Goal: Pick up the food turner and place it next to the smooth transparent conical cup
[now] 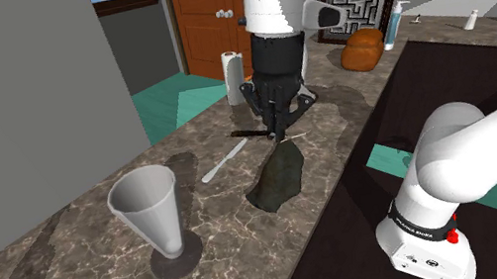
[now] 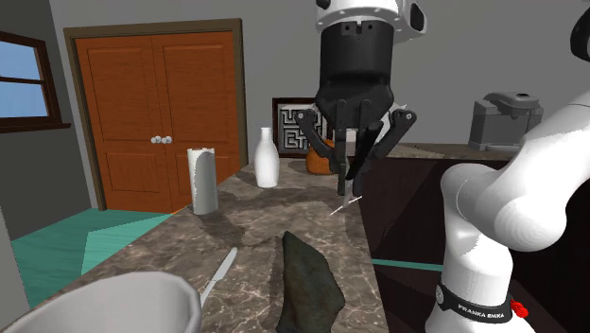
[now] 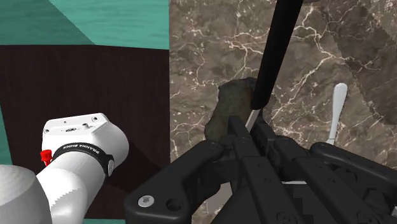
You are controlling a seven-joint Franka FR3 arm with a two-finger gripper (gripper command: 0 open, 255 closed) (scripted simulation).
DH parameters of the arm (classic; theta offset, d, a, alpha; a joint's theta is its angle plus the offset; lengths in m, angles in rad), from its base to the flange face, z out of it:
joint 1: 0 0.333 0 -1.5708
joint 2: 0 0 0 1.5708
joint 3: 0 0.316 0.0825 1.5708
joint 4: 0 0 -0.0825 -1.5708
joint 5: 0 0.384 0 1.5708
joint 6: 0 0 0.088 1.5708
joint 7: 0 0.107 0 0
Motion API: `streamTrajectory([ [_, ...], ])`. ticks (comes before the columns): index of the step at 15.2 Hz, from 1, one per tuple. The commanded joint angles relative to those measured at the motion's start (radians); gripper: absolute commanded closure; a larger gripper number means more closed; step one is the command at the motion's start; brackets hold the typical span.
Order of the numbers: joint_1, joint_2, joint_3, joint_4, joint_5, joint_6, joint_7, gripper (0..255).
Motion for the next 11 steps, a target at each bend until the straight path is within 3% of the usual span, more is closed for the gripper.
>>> streamTrajectory([
  [1,0.002,-0.003,0.008,-0.025,0.006,0.023,-0.001,255],
  [11,0.016,-0.017,0.044,-0.163,0.041,0.147,-0.017,255],
])
